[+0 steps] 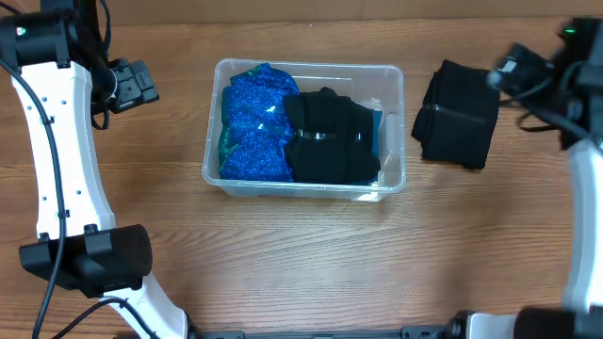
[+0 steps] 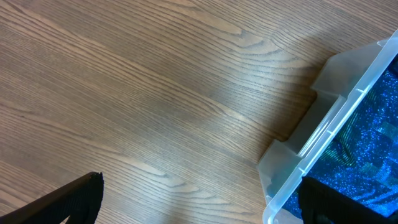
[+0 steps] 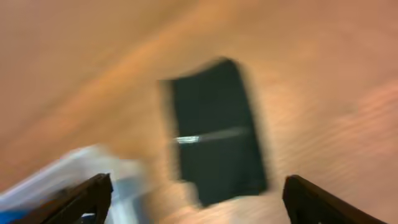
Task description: Pack container
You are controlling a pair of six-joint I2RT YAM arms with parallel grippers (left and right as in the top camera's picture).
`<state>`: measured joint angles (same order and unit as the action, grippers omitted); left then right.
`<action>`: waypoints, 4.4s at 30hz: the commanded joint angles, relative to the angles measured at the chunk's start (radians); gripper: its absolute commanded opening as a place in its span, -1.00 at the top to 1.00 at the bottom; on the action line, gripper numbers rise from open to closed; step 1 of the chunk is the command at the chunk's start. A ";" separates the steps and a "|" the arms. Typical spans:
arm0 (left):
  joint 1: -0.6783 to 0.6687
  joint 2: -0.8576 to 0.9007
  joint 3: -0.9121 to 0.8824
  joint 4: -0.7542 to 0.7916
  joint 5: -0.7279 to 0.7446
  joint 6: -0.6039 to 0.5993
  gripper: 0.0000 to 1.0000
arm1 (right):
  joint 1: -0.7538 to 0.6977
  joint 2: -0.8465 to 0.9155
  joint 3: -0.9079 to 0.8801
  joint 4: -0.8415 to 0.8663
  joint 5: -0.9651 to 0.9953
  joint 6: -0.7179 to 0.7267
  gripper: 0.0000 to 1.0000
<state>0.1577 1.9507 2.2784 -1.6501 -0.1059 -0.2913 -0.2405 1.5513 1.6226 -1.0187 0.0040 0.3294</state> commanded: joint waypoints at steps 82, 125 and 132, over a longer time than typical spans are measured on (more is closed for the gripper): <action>0.003 -0.009 -0.001 0.001 -0.002 0.007 -1.00 | 0.447 -0.457 0.154 -0.209 0.078 -0.229 -1.00; 0.003 -0.009 -0.001 0.001 -0.002 0.007 -1.00 | 0.267 -1.547 -1.464 0.367 -0.103 -0.270 -1.00; 0.003 -0.008 -0.001 0.002 -0.002 0.007 -1.00 | 0.267 -1.547 -1.464 0.367 -0.103 -0.270 -1.00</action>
<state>0.1577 1.9507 2.2780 -1.6501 -0.1059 -0.2909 0.0322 0.0154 0.1761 -0.6540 -0.0971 0.0597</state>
